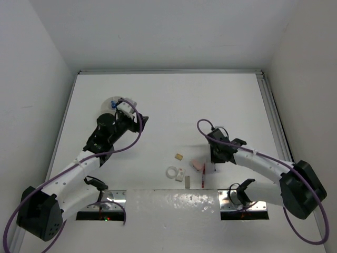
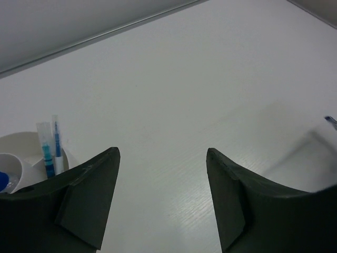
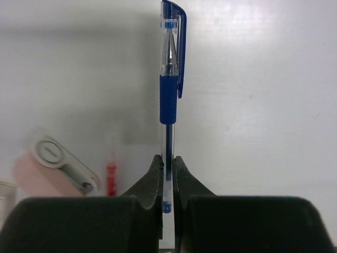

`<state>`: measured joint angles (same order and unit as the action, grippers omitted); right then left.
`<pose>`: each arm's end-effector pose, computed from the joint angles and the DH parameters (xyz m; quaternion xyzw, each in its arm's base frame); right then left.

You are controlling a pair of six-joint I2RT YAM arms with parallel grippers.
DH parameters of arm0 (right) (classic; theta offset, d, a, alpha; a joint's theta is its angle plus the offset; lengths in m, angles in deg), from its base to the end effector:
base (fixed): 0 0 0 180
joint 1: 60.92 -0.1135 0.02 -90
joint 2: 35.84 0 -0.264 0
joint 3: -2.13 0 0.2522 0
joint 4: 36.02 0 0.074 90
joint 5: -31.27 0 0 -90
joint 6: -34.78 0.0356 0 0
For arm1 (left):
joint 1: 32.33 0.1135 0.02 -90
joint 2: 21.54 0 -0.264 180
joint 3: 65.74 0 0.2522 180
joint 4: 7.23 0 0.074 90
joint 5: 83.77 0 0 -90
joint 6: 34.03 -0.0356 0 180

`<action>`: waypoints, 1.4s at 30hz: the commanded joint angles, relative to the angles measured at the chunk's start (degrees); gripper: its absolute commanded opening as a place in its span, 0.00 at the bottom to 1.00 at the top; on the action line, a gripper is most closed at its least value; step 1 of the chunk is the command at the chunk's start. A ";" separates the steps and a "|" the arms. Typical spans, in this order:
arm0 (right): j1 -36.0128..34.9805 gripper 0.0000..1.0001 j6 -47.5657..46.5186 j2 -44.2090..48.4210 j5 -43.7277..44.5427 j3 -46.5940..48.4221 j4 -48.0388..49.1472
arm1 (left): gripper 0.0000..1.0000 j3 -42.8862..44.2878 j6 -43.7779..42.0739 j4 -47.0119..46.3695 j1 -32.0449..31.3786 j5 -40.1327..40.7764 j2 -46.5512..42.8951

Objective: Sort the stationery into containers
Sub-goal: Pick up the pen from the center of the board.

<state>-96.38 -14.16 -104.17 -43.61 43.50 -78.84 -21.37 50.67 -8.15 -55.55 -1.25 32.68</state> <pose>0.1559 0.0996 0.1428 0.0707 0.9736 0.0061 0.2168 0.2023 -0.0918 0.2676 0.2279 0.7246 -0.1500 0.6329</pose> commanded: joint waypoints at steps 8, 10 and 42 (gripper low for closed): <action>0.40 0.00 -22.84 3.21 0.39 20.98 9.09 | 0.96 2.87 10.30 -11.41 0.99 -23.43 0.01; -0.74 0.00 -24.97 2.95 -3.76 22.13 16.61 | 0.99 3.05 13.99 -15.37 0.99 -29.30 1.06; -12.35 0.00 -27.70 -7.07 -29.35 25.73 46.20 | 0.41 4.72 26.48 -26.19 1.25 -25.21 6.52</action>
<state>-108.54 -42.14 -110.90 -70.61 67.59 -35.91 -18.97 76.87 -31.10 -54.74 -26.78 39.10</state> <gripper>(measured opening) 0.023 0.391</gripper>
